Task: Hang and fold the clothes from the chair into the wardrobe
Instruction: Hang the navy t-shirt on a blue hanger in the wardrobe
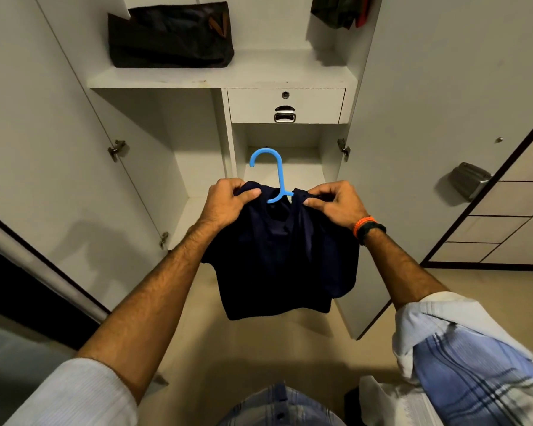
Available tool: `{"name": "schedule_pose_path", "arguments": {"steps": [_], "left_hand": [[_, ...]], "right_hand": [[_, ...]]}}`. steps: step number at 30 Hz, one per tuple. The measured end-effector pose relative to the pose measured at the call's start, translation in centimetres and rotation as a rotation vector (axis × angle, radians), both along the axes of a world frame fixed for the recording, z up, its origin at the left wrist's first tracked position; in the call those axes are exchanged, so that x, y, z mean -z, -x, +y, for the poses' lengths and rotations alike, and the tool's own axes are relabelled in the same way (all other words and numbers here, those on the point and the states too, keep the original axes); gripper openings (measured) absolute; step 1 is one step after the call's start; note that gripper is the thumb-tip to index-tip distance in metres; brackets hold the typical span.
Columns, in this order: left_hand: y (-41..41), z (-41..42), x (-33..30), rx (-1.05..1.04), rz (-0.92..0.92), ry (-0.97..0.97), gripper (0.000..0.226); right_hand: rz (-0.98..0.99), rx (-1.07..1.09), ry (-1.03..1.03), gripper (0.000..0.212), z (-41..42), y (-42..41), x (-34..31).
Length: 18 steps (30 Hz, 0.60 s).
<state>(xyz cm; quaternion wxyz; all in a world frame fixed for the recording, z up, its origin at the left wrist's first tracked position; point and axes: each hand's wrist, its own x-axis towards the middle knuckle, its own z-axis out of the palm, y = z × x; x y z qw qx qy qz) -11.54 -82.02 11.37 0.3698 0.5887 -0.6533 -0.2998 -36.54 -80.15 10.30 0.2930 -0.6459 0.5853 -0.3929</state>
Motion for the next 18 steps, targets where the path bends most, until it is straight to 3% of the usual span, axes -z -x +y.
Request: {"name": "schedule_pose_path", "arguments": {"steps": [4, 8, 12, 15, 18], "left_hand": [[-0.3, -0.5, 0.0, -0.172, 0.148, 0.042, 0.038], [-0.7, -1.1, -0.2, -0.276, -0.066, 0.002, 0.036], [-0.1, -0.7, -0.4, -0.099, -0.070, 0.074, 0.026], [0.7, 0.0, -0.7, 0.107, -0.058, 0.020, 0.021], [1.3, 0.1, -0.6, 0.147, -0.130, 0.018, 0.022]], "right_hand": [[-0.019, -0.007, -0.008, 0.011, 0.2, 0.4, 0.1], [-0.066, -0.004, -0.008, 0.010, 0.2, 0.8, 0.3], [-0.088, 0.014, -0.021, 0.012, 0.3, 1.0, 0.7], [-0.100, 0.020, -0.030, 0.014, 0.3, 1.1, 0.8], [-0.109, 0.012, -0.035, 0.015, 0.4, 1.1, 0.8]]}}
